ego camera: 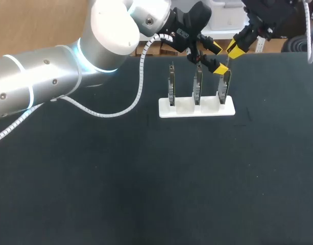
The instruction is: Pick up the optical module with the left hand, and insert it into the network port with the right hand.
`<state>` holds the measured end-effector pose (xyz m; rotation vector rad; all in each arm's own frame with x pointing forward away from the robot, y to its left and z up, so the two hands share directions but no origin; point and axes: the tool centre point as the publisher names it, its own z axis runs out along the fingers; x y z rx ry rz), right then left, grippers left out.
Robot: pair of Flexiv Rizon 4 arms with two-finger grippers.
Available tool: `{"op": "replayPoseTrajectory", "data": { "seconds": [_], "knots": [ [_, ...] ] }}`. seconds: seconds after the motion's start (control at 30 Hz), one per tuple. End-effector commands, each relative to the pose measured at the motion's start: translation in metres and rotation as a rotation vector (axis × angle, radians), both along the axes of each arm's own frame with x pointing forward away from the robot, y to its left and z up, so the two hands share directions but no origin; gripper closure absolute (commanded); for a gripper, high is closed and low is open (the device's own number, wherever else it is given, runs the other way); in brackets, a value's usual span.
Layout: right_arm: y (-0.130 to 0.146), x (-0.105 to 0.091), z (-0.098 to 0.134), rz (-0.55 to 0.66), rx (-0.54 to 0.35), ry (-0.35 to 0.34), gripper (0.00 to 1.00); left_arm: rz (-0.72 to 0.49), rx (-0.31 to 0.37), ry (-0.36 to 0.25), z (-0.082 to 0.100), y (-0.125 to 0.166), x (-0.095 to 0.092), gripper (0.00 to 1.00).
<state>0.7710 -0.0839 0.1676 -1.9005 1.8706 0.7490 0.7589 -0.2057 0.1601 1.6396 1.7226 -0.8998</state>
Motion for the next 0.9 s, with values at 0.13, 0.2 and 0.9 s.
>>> {"op": "replayPoseTrajectory", "data": {
  "seconds": [0.13,0.2,0.9],
  "knots": [
    [0.0024,-0.0022,-0.0008,-0.001,-0.006,-0.003,1.00,-0.003,0.004,0.002,0.0002,-0.0008,0.0020,0.00],
    [0.0028,-0.0027,-0.0015,0.002,-0.012,-0.003,1.00,-0.003,0.004,0.002,0.0002,-0.0008,0.0020,0.00],
    [0.0026,-0.0067,-0.0066,0.000,-0.021,0.004,1.00,-0.003,0.004,0.002,0.0002,-0.0008,0.0020,0.00]
  ]
}}
